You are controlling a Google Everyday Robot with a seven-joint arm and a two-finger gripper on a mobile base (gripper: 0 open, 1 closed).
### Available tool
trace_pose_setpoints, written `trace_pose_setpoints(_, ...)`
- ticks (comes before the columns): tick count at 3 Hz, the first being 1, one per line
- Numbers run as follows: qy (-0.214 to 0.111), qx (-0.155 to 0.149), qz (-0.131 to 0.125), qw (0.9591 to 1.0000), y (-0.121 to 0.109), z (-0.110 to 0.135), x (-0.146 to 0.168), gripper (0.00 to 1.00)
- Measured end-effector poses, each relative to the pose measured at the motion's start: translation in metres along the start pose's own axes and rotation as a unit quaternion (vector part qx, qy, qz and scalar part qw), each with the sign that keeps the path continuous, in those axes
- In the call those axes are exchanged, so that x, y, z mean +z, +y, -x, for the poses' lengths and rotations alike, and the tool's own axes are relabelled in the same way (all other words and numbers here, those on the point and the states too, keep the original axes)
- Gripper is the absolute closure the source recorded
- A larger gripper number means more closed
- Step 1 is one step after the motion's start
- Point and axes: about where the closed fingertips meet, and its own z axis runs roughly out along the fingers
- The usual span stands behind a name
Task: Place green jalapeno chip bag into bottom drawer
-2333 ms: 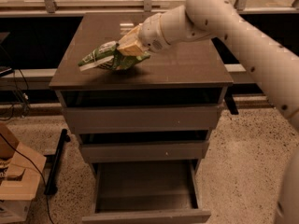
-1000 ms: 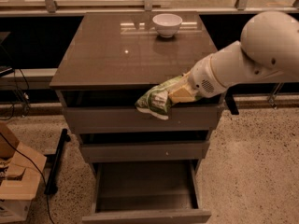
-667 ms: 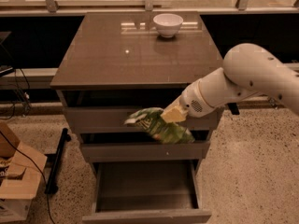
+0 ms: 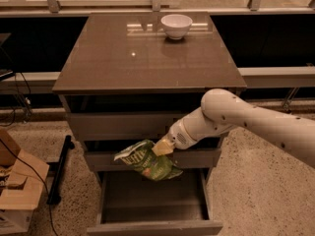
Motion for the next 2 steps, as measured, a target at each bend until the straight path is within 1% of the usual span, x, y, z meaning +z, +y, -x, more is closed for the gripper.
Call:
trace_pose_setpoints(1, 0.015, 0.036, 0.035, 0.9986, -0.0240, -0.0331, 0.0741, 1.00)
trace_pose_setpoints(2, 0.015, 0.036, 0.035, 0.9986, -0.0240, -0.0331, 0.0742, 1.00)
